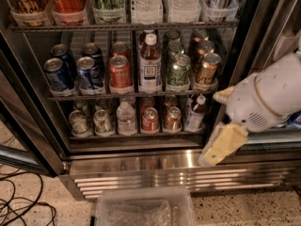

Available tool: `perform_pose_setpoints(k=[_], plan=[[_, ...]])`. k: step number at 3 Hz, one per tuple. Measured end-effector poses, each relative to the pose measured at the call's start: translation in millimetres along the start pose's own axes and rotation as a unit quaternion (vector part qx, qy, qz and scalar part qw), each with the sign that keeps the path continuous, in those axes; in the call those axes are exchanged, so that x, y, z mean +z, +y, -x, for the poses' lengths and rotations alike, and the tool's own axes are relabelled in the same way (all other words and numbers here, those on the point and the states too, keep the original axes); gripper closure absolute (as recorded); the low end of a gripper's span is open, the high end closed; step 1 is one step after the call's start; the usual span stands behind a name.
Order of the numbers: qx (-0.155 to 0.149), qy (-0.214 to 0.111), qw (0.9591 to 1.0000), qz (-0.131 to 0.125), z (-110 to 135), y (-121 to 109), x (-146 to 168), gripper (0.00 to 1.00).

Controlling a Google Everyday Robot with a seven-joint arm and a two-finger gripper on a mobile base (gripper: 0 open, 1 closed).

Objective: Pick orange can from middle shelf of fridge

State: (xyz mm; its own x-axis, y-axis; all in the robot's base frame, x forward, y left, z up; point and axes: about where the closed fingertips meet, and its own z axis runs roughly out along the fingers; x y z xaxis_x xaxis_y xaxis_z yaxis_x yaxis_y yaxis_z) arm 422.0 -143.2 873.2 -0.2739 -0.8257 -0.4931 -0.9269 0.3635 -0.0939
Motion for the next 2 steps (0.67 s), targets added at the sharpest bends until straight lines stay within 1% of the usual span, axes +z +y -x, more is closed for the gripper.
perform_pose_setpoints(k=[1, 2], plan=[[0.069, -0.068, 0.9951, 0.021, 2, 38, 50, 0.00], [0.110, -0.128, 0.9856, 0.013, -3, 73, 86, 0.00]])
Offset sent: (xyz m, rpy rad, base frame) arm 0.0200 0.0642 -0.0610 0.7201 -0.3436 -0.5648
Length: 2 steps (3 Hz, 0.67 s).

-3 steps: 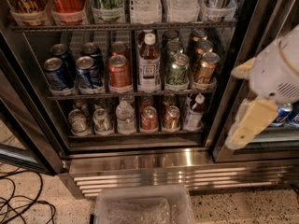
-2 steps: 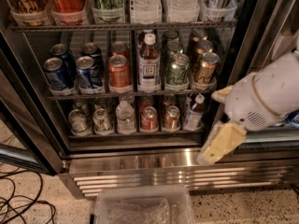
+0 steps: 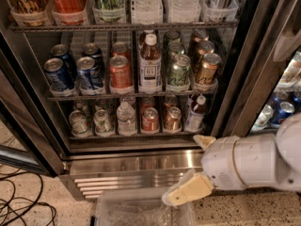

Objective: Pick orange can from middle shelf of fridge

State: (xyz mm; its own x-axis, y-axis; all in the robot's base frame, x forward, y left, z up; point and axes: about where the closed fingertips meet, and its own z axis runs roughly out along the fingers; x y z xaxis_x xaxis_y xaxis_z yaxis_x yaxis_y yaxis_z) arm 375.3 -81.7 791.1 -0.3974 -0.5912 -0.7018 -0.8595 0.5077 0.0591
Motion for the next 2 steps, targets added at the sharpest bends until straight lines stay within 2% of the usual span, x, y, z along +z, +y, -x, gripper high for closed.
perform_pose_setpoints(k=[1, 2], plan=[[-0.003, -0.050, 0.9977, -0.045, 1, 24, 19, 0.00], [-0.011, -0.081, 0.9931, -0.084, 19, 20, 17, 0.00]])
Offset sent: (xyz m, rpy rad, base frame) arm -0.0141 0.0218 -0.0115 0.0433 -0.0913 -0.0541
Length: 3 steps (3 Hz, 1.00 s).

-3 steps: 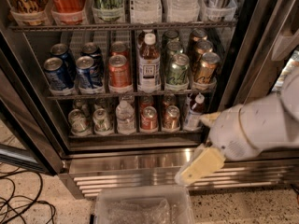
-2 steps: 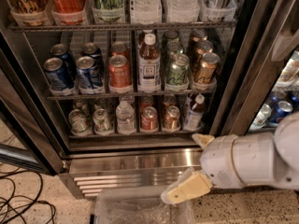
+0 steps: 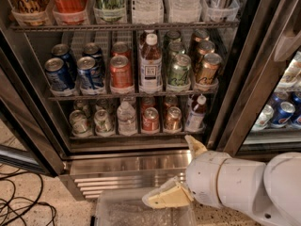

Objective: Pick orange can from middle shelf of fridge

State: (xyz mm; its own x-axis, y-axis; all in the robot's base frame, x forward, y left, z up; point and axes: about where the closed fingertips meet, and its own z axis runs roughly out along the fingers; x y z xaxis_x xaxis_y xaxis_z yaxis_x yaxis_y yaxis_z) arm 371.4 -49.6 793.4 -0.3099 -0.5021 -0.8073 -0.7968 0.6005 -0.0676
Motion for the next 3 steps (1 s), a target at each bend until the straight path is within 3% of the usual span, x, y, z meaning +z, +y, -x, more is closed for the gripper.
perform_pose_setpoints(k=[1, 2, 3], plan=[[0.000, 0.000, 1.0000, 0.000, 0, 0, 0, 0.00], [0.018, -0.022, 0.9991, -0.030, 4, -9, 5, 0.00], [0.031, -0.053, 0.9919, -0.111, 17, -34, 5, 0.00]])
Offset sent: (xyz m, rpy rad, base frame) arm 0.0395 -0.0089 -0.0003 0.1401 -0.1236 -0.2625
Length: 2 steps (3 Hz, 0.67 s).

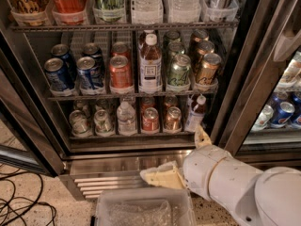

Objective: Pick orange can from middle shelf of fridge

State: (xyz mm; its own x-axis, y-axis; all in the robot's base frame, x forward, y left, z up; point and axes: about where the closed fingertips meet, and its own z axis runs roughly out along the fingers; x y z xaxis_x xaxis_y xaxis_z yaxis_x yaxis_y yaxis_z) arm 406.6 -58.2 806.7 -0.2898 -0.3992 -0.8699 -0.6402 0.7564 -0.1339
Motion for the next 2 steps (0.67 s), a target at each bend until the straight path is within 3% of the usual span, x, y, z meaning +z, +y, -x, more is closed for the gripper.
perform_pose_setpoints(k=[1, 2], plan=[[-0.006, -0.033, 0.9965, -0.076, 18, -36, 2, 0.00], [-0.033, -0.065, 0.9898, -0.123, 43, -64, 0, 0.00]])
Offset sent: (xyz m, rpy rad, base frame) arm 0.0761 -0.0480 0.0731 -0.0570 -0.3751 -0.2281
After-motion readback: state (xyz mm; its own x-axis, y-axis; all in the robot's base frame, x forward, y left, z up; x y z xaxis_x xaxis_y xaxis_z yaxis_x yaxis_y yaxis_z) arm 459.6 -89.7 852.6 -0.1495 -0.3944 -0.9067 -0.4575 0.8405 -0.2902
